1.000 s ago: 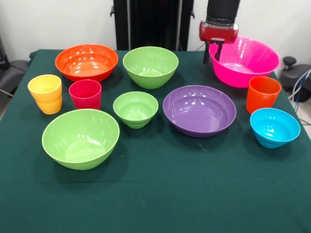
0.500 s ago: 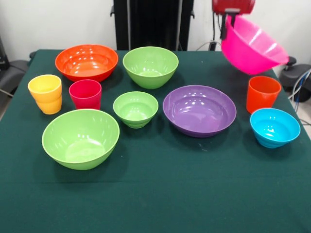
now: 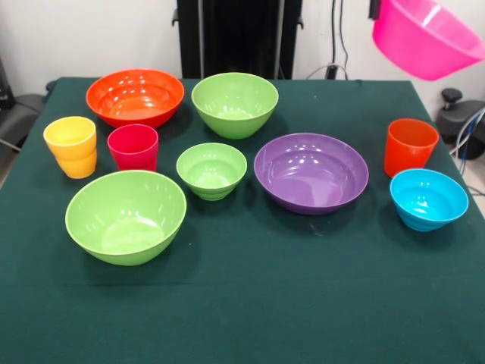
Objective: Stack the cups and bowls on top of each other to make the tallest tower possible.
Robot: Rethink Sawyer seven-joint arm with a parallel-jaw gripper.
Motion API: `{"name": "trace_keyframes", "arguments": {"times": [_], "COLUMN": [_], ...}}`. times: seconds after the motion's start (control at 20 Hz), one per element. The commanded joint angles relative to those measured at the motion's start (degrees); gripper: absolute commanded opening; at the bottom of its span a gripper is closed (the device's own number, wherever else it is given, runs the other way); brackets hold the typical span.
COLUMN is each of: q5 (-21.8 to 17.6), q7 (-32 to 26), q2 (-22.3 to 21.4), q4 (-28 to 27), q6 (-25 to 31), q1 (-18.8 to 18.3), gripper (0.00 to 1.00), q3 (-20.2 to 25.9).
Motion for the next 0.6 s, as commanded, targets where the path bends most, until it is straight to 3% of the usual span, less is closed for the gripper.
{"name": "trace_keyframes", "arguments": {"times": [0.05,0.3,0.6], "q5": [3.5,2.8,-1.9], "q7": [10.1,6.6,3.7], "q2": [-3.2,-3.3,-2.2], "q4": [5.4,7.1,10.2], "q6": [4.9,3.6,0.2], "q1": [-0.5,-6.5,-16.7], "gripper": [0.00,0.00,0.00], "q3": [6.4,10.1,15.4]}}
